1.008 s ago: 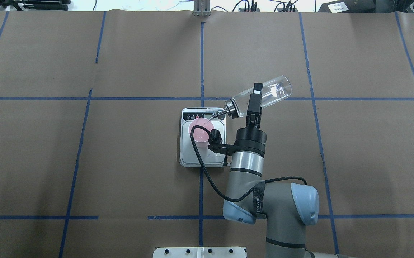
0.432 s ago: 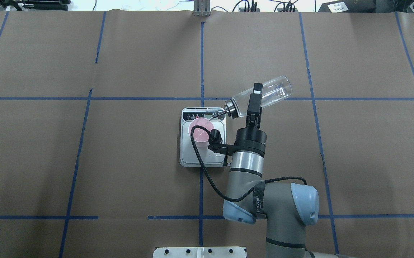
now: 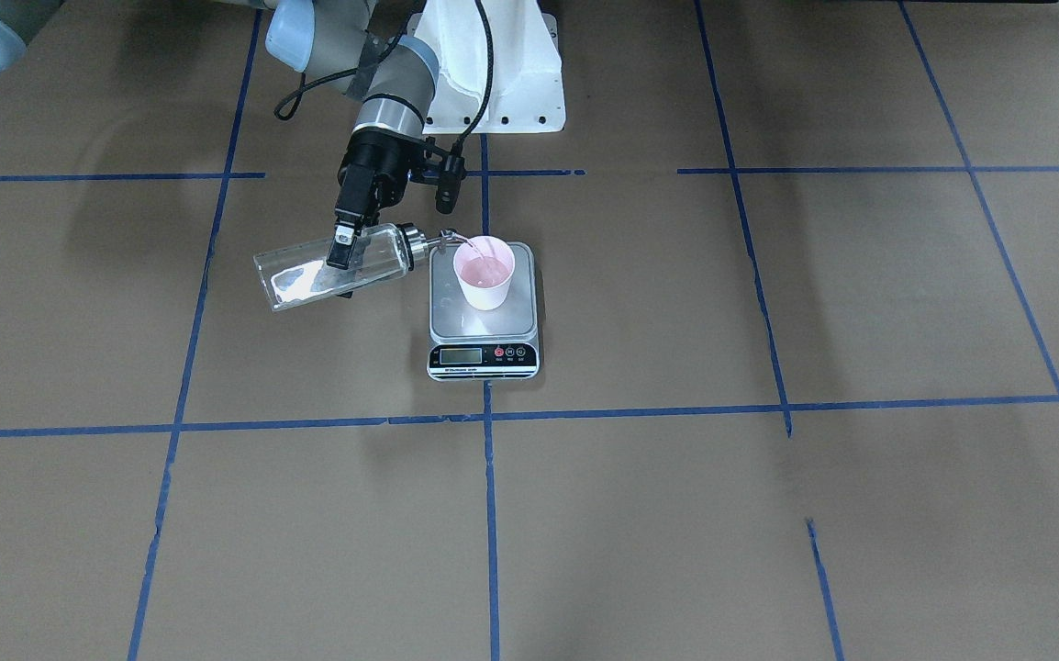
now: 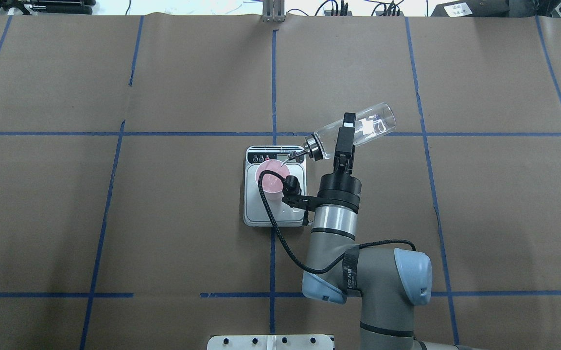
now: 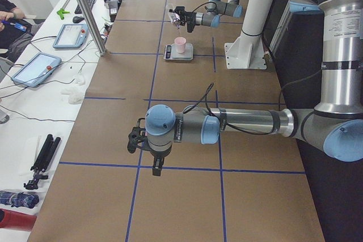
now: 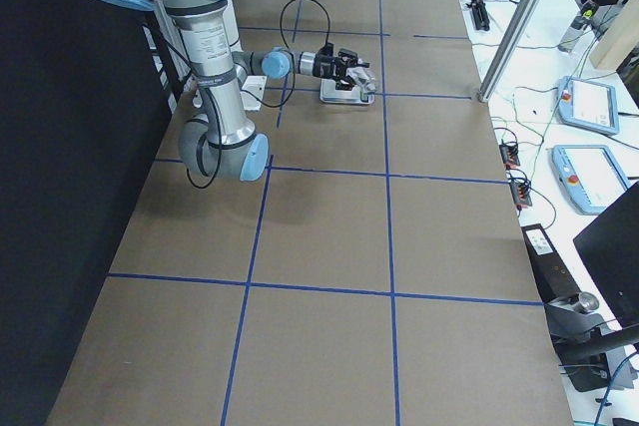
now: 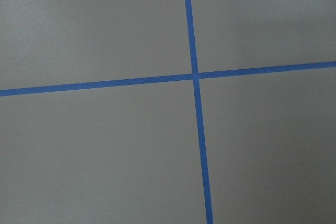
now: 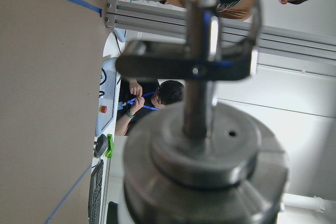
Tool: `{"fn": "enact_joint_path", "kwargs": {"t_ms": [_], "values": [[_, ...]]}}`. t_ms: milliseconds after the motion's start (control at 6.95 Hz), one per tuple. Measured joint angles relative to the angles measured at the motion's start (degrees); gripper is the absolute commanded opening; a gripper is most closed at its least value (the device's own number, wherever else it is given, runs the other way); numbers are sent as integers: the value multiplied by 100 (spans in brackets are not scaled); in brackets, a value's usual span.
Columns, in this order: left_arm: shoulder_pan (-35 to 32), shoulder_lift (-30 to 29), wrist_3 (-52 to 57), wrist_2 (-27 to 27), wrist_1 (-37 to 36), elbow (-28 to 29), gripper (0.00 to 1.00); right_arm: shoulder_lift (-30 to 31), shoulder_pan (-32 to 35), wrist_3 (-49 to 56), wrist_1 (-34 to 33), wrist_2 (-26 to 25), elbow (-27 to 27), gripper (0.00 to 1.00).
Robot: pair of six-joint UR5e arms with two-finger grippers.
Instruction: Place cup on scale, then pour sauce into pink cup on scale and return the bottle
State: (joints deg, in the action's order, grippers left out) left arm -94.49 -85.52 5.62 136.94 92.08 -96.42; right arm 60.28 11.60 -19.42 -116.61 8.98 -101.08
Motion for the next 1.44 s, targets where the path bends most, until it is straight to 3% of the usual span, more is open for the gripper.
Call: {"fn": "enact_joint_path", "kwargs": {"t_ms": [432, 576, 1008, 1440], "values": [[0, 0, 0, 1, 1, -2, 100, -34, 0, -54, 213, 153, -34, 0], [1, 0, 0, 4, 0, -18, 100, -28, 0, -79, 760, 442, -53, 0], [0, 0, 0, 0, -6, -53, 100, 62, 20, -230, 3299, 1467, -67, 0], [0, 8, 0, 6, -6, -67, 100, 299, 23, -1761, 3880, 2082, -490, 0]]}}
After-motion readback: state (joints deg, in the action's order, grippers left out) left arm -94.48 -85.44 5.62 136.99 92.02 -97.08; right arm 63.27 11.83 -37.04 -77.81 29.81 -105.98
